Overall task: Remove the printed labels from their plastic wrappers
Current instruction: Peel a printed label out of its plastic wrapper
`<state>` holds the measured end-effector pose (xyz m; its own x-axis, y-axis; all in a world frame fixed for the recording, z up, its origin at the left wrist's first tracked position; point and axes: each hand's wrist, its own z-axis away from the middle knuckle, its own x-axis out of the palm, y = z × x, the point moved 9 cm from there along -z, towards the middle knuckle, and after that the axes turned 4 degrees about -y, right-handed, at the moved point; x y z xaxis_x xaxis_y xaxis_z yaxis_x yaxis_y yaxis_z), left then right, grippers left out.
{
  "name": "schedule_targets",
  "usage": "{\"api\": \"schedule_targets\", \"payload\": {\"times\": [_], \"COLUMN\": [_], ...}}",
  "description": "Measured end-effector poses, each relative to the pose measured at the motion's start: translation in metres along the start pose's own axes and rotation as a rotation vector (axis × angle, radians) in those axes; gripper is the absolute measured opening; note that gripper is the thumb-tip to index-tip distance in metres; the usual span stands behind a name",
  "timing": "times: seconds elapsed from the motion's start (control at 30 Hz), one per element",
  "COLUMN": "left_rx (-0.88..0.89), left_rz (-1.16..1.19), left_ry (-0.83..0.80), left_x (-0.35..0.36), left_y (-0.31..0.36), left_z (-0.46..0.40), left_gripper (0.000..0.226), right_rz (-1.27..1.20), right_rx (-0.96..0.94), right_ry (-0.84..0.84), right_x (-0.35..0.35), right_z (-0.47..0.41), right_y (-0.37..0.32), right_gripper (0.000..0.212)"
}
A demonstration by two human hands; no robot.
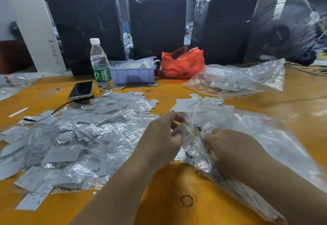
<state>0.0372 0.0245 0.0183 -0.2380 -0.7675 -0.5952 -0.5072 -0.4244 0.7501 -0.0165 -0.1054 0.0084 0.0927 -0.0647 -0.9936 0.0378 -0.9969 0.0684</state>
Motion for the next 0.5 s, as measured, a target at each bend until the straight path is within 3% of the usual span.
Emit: {"api": "schedule_targets", "payload": {"times": [0.37, 0.5], "left_rx": [-0.014, -0.022], "left_rz": [0.001, -0.011], "left_ry": [-0.033, -0.040], "left_x": [0.0042, 0.0047], "left_y": [0.0012, 0.0012], "left_z": [0.0007, 0.0003], "left_gripper": [0.026, 0.026], "right_rz": [-0.150, -0.192], "right_rx": [0.015, 0.011], "right_ry": [0.031, 0.031], "right_x": [0.0019, -0.0022], "right_z": [0.0006, 0.0029], "right_y": [0.0029, 0.0047], "right_gripper": [0.028, 0.020]}}
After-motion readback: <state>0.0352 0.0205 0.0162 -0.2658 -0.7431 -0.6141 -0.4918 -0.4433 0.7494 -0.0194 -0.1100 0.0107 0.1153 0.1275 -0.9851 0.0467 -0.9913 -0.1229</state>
